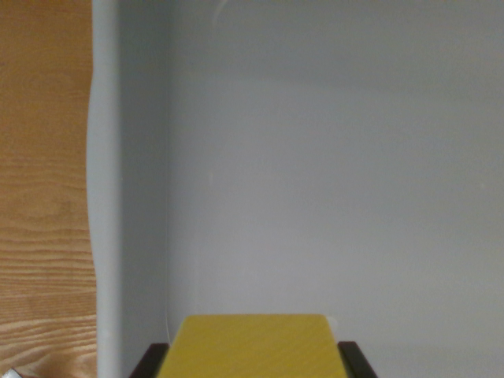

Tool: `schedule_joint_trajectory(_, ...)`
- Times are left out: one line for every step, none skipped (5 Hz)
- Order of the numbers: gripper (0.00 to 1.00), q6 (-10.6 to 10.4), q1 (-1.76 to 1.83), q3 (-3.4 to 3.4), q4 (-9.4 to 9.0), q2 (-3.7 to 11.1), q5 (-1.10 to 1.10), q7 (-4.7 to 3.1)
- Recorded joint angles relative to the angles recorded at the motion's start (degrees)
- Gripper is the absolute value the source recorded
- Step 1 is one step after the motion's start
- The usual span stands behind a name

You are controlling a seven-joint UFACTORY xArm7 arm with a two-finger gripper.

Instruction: Pick yellow cube

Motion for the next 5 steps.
schedule_joint_trajectory(1.0,0.0,0.0,0.0,0.0,0.0,0.0,0.0)
schedule_joint_trajectory(1.0,0.7,-0.02,0.01,0.44,-0.3,0.06,-0.01)
schedule_joint_trajectory(1.0,0.7,-0.02,0.01,0.44,-0.3,0.06,-0.01)
schedule_joint_trajectory(1.0,1.1,-0.04,0.02,0.66,-0.45,0.09,-0.01)
schedule_joint_trajectory(1.0,1.1,-0.04,0.02,0.66,-0.45,0.09,-0.01)
